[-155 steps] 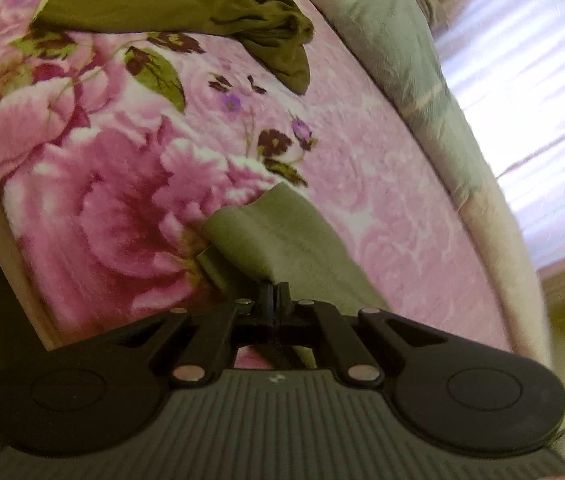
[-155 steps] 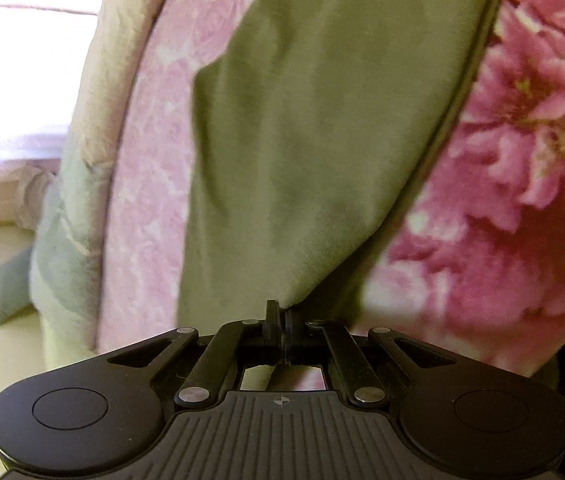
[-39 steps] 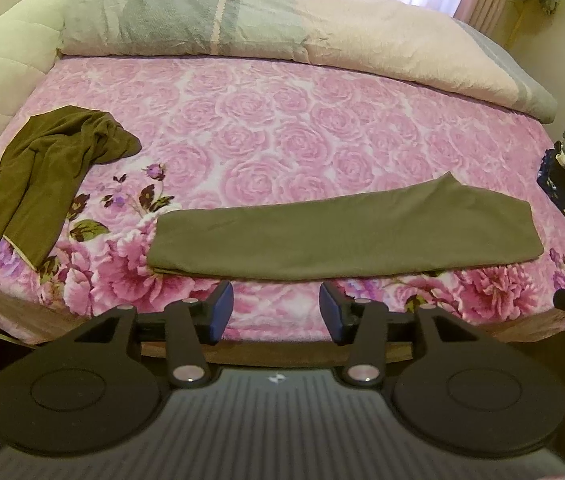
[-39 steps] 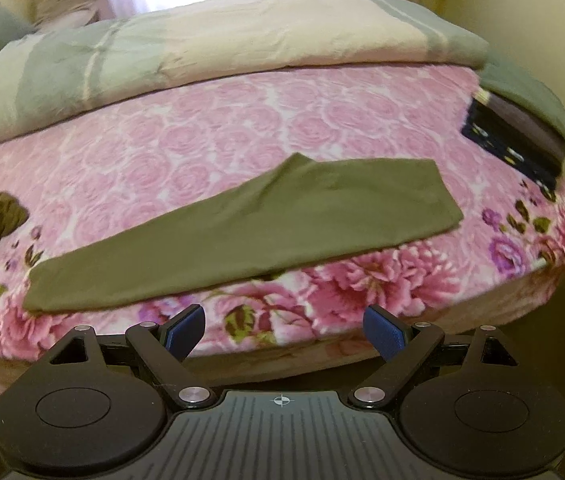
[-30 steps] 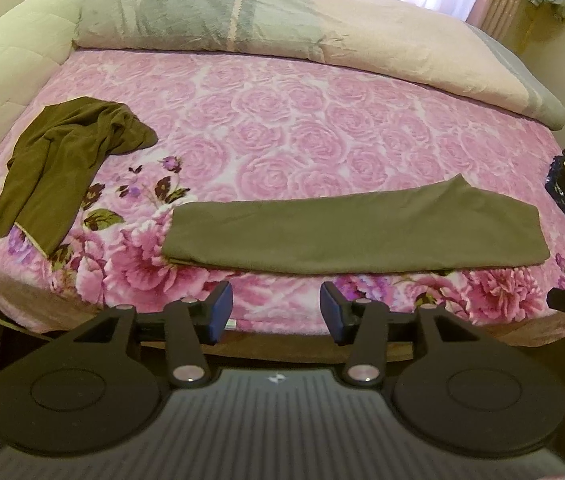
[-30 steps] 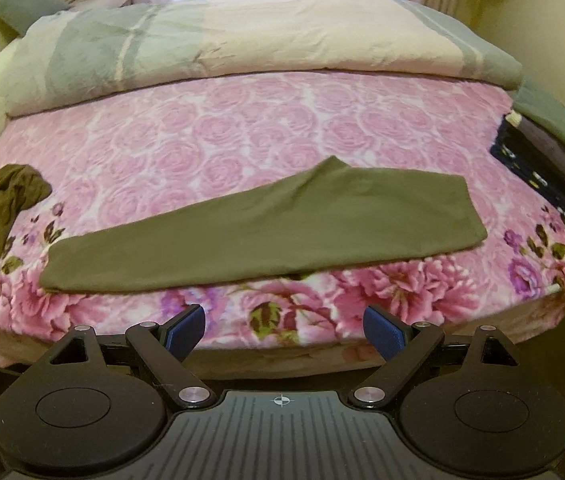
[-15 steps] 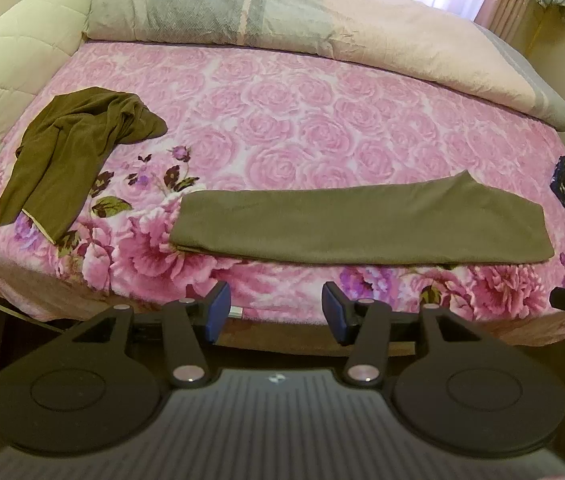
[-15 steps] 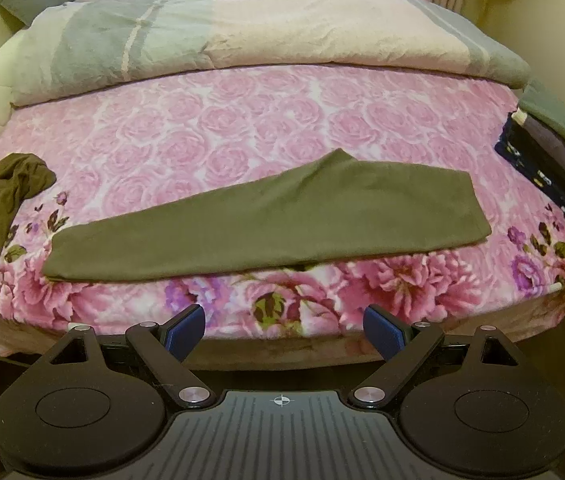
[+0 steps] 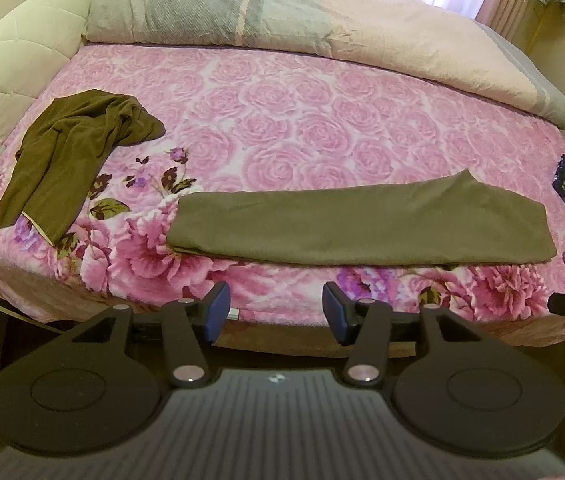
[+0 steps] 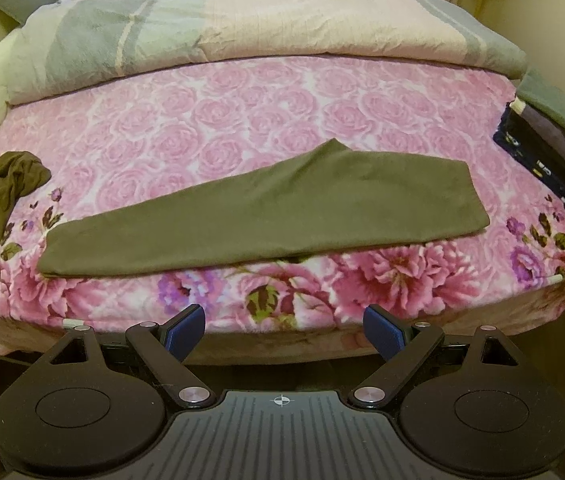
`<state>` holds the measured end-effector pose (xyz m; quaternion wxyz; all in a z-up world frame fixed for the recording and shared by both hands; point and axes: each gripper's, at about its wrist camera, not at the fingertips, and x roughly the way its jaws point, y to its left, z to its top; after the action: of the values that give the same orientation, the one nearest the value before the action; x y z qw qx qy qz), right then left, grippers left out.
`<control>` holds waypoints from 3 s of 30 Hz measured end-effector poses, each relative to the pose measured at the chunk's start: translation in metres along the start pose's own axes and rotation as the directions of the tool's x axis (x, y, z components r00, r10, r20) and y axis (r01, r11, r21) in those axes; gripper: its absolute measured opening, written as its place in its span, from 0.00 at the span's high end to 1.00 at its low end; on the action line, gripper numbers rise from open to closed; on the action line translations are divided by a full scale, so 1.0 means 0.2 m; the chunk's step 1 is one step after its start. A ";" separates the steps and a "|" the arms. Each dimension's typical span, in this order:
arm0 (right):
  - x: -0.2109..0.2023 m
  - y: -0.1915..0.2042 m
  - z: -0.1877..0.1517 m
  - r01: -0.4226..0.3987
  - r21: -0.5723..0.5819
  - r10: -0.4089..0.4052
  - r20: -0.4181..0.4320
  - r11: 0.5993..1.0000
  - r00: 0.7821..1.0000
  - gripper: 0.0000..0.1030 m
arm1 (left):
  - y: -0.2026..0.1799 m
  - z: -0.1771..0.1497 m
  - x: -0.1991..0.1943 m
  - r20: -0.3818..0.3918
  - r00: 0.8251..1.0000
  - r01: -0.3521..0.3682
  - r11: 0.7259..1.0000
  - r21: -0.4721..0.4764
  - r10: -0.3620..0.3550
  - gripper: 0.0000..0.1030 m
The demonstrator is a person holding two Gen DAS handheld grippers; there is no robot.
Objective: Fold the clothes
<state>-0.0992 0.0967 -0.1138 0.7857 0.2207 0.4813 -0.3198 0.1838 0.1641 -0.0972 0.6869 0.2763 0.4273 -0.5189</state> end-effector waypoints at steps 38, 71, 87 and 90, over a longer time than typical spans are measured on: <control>1.13 -1.46 0.51 -0.097 0.226 0.097 0.013 0.969 0.995 0.64 | -1.30 0.27 1.27 -0.106 0.974 0.205 0.977 0.049 -0.200 0.77; 0.99 -1.25 -0.41 -0.249 0.225 0.148 0.388 0.942 0.910 0.28 | -0.22 -0.66 1.12 0.283 0.959 0.069 0.959 -0.274 0.012 0.80; 1.04 -1.12 -0.29 -0.247 0.206 0.165 0.347 0.947 0.923 0.28 | 0.22 -0.39 1.25 0.463 0.883 0.182 0.855 -0.486 0.075 0.80; 1.11 -1.15 -0.23 -0.230 0.230 0.147 0.330 0.945 0.933 0.28 | 0.31 -0.36 1.35 0.423 0.899 0.156 0.822 -0.548 0.111 0.80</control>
<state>-0.2175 -0.0978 -0.3419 0.8418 0.3167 0.2820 -0.3341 0.2475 0.1130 -0.3723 0.8091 -0.0700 0.4005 -0.4244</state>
